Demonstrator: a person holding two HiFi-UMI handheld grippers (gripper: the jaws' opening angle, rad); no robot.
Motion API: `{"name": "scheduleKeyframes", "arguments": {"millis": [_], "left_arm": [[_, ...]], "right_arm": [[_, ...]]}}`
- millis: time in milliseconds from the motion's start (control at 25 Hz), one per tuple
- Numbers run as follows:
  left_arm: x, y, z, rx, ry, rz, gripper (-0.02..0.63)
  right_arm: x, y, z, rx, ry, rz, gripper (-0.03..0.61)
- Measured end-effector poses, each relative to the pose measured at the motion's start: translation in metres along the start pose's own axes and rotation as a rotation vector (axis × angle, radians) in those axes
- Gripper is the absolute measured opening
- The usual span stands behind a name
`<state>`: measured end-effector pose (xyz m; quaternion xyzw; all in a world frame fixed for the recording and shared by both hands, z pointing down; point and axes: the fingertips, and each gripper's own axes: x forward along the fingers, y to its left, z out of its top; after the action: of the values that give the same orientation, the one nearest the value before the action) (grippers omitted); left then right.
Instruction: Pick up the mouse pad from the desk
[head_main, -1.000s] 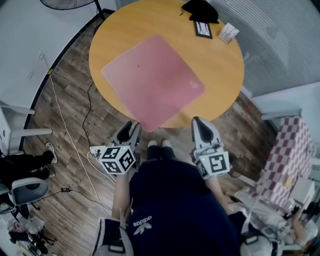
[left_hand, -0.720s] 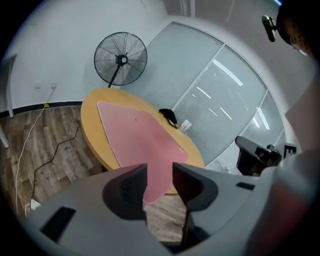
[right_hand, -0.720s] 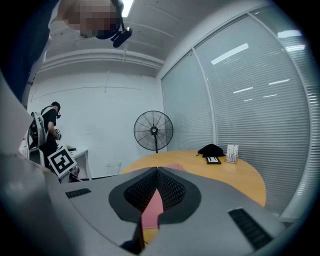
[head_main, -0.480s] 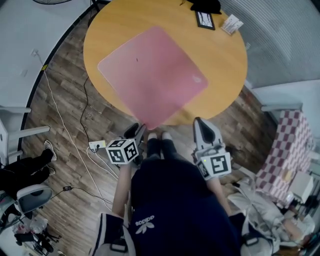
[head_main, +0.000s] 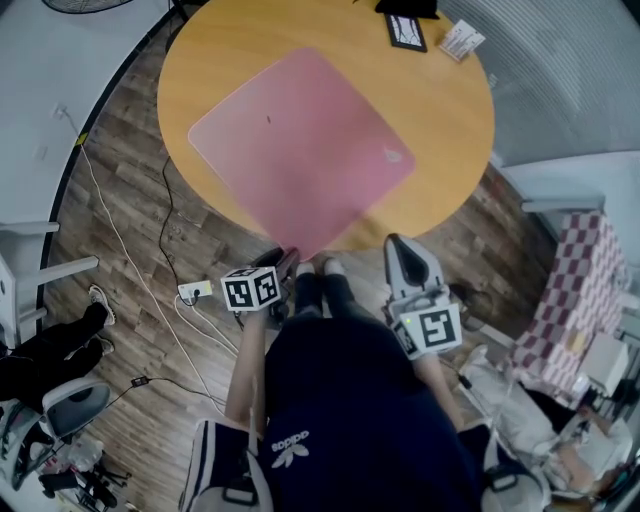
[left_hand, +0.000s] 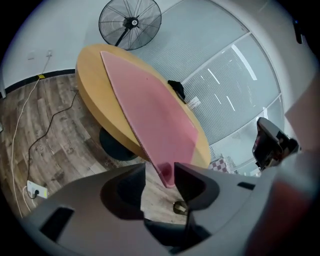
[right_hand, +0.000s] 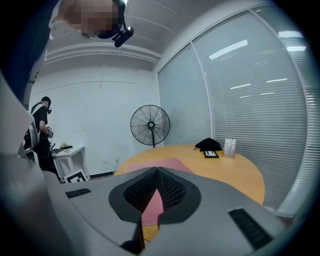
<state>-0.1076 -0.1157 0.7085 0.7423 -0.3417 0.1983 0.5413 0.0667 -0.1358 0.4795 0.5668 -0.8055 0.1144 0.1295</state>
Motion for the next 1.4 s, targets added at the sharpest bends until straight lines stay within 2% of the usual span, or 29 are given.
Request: {"name": "scheduleKeyframes", "arguments": {"millis": [120, 320, 400, 520, 680, 880, 1240, 1400], "left_arm": [[0.008, -0.002, -0.007, -0.001, 0.037, -0.025, 0.161], [0.016, -0.004, -0.008, -0.016, 0.055, -0.057, 0.16], [0.015, -0.007, -0.006, -0.019, 0.059, -0.079, 0.156], [0.015, -0.016, -0.003, -0.017, 0.051, -0.104, 0.113], [0.011, -0.026, 0.004, -0.028, 0.006, -0.141, 0.051], [0.002, -0.039, 0.017, -0.027, -0.073, -0.193, 0.026], [-0.004, -0.047, 0.029, 0.017, -0.113, -0.176, 0.02], [-0.009, -0.054, 0.042, 0.068, -0.167, -0.149, 0.018]], "right_arm": [[0.002, 0.001, 0.001, -0.011, 0.002, 0.0, 0.003], [0.005, 0.006, 0.007, 0.066, -0.011, 0.002, 0.003], [0.006, 0.005, 0.006, 0.049, -0.011, 0.002, 0.003], [0.005, 0.004, 0.007, 0.045, -0.017, 0.001, 0.003], [0.005, 0.004, 0.006, 0.026, -0.019, 0.006, 0.003], [0.005, 0.008, 0.01, 0.048, -0.028, 0.009, 0.003], [0.002, 0.007, 0.016, 0.027, -0.049, 0.004, 0.003], [0.001, 0.008, 0.021, 0.025, -0.063, 0.005, 0.003]]}}
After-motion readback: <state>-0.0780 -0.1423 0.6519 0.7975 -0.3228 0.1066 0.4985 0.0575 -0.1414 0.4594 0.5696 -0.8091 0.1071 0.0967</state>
